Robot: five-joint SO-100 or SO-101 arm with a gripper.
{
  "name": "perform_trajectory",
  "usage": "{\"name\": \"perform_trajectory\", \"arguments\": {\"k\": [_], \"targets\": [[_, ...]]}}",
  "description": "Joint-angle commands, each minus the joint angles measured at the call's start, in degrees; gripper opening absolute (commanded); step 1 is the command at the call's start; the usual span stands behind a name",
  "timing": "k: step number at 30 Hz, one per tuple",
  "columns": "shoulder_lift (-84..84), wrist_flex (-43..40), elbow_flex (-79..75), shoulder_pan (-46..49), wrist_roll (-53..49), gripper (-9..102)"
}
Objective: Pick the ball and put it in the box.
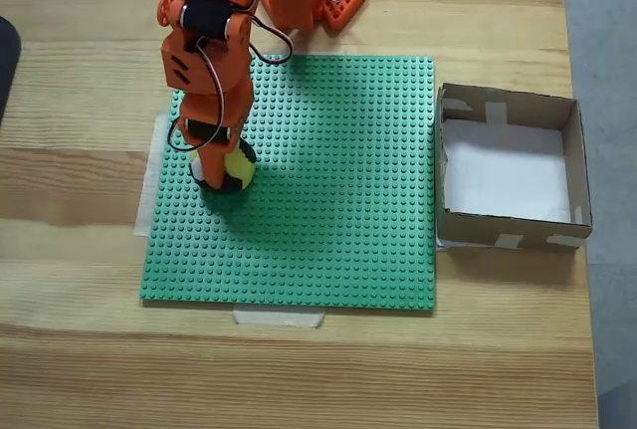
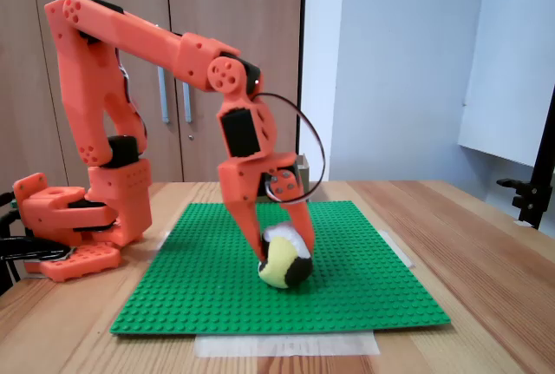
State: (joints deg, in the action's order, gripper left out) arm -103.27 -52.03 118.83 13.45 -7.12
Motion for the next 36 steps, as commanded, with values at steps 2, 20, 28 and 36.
{"name": "perform_trajectory", "arguments": {"k": [2,20,28,36], "targets": [[-1.76,0.79,-1.14,0.44,-1.93,17],[-1.93,-13.27,-23.29,-1.41,-3.78,12],[-1.85,-21.8,-36.21,-7.21,-3.52,12],[-1.93,-25.93,-43.07,-13.01,-2.46,13]]}}
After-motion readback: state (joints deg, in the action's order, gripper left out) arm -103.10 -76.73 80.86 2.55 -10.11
